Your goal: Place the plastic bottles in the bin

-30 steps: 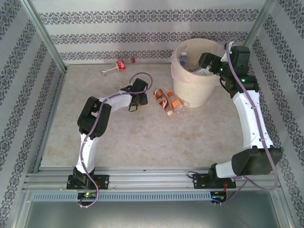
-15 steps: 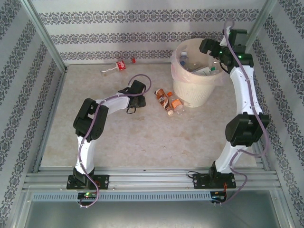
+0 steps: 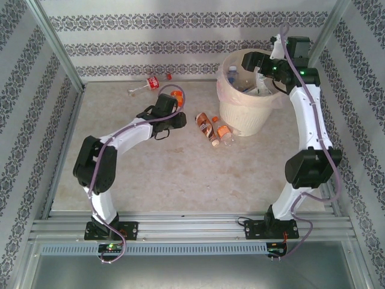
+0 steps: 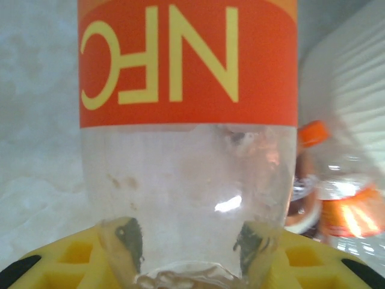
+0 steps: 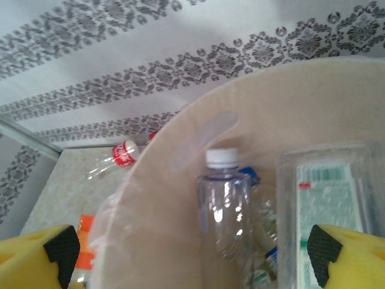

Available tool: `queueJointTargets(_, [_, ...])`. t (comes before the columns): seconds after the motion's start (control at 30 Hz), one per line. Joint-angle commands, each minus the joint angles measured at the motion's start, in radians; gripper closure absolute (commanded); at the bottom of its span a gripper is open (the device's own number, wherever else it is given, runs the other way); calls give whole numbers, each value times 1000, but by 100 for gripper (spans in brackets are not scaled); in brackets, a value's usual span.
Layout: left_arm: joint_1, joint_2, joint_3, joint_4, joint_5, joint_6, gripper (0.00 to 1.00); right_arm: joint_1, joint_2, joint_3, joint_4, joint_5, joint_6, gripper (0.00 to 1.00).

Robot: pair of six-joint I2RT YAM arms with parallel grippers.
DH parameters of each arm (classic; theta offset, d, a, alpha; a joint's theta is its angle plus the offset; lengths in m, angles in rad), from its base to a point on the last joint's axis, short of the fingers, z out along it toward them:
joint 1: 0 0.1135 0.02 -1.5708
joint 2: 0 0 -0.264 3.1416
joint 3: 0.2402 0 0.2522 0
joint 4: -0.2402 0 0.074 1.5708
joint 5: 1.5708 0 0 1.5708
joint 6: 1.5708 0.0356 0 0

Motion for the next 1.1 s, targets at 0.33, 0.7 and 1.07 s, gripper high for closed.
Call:
queueJointTargets(0.33, [-8, -226, -87, 403, 539, 41, 60, 254, -313, -465, 321, 11, 322, 2])
queueJointTargets(0.7, [-12, -197, -112, 664, 799, -125, 60, 330, -254, -504, 567, -175, 382, 2])
queueJointTargets(1.07, [-17, -177, -103, 667, 861, -124, 60, 343, -186, -431, 558, -198, 398, 24])
